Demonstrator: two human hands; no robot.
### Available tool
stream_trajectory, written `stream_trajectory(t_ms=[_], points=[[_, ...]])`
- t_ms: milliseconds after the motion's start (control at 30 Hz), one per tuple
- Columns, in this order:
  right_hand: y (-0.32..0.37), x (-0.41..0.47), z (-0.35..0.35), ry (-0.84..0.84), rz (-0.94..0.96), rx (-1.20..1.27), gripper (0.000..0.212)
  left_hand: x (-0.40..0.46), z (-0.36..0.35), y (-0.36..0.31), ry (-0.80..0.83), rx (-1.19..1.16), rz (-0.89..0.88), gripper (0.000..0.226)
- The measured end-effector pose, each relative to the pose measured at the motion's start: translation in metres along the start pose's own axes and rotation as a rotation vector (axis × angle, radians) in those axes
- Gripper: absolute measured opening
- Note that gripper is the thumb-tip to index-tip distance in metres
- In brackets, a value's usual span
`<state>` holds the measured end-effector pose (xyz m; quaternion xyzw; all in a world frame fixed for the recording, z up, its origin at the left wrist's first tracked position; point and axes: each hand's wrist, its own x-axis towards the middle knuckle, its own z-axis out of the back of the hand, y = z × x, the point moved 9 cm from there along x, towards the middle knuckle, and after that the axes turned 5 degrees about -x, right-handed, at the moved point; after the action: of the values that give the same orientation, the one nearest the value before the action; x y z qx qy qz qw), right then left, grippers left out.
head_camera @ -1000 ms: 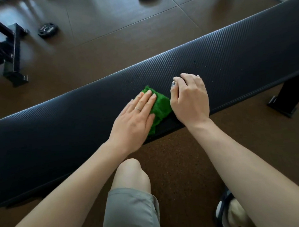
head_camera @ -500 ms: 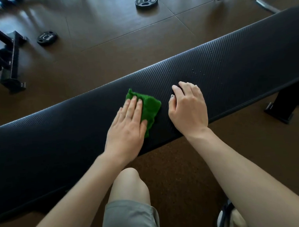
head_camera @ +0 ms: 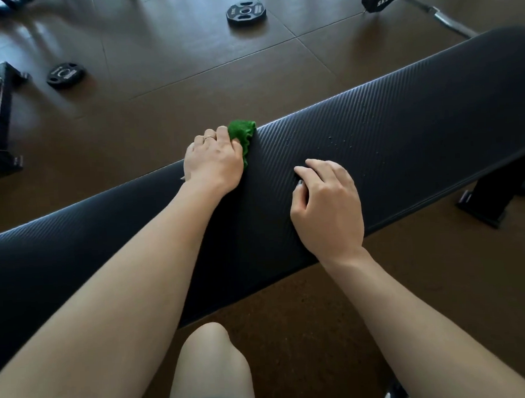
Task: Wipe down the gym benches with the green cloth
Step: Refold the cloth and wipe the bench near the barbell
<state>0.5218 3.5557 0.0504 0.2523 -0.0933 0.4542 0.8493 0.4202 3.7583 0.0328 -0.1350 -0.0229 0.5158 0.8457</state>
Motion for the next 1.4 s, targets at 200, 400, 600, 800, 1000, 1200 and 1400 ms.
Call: stream_trajectory(t_ms=[200,400,600,800,1000,1200,1400], points=[[-0.002,-0.003,0.005,-0.004,0.002,0.043,0.035,-0.066,0.009,0.039,-0.025,-0.083,-0.101,0.057],[0.004,-0.006,0.002,-0.013,-0.002,-0.013,0.034,-0.14,0.01,0.073,-0.063,-0.004,0.041,0.06],[0.005,-0.002,0.002,-0.022,-0.006,-0.025,0.034,-0.06,0.004,0.035,-0.029,-0.015,-0.015,0.061],[0.004,-0.005,0.007,-0.059,-0.03,-0.004,0.034,-0.069,-0.013,-0.027,0.019,0.009,-0.149,0.061],[-0.007,-0.009,0.023,-0.08,-0.007,0.037,0.032,-0.174,-0.027,-0.052,0.063,0.045,-0.362,0.059],[-0.078,0.022,0.027,0.052,0.023,-0.115,0.04,-0.105,-0.023,-0.086,0.029,0.001,-0.374,0.058],[-0.11,0.054,0.01,0.119,0.101,-0.129,0.051,-0.088,-0.038,-0.125,0.019,0.008,-0.233,0.059]])
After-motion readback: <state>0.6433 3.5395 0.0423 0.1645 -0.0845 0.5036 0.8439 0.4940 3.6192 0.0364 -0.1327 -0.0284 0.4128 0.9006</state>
